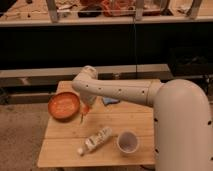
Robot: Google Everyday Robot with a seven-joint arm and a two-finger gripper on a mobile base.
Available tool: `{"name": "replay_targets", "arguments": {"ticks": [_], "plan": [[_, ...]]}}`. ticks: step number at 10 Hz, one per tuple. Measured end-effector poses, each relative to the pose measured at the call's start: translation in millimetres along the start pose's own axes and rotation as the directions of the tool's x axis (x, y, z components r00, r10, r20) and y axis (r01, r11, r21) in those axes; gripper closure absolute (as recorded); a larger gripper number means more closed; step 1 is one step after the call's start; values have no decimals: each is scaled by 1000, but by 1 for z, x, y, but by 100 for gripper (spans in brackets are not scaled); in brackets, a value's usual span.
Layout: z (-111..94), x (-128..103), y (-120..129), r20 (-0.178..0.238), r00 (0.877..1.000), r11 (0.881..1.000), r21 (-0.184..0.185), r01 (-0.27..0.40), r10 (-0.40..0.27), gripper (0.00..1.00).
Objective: Place the pepper in the ceramic bowl
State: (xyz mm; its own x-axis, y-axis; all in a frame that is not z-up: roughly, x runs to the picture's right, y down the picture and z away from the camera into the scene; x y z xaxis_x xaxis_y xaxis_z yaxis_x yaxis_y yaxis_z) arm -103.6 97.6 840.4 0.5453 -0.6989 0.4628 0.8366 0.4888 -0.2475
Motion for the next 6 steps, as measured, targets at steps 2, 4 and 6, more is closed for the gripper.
{"name": "replay_targets", "arguments": {"ticks": [2, 4, 6], "plan": [[0, -7, -16, 2, 1000, 1000, 9, 19, -19, 97], [3, -10, -36, -1, 999, 999, 12, 41, -41, 97], [6, -13, -55, -2, 998, 998, 23, 65, -65, 97]]}}
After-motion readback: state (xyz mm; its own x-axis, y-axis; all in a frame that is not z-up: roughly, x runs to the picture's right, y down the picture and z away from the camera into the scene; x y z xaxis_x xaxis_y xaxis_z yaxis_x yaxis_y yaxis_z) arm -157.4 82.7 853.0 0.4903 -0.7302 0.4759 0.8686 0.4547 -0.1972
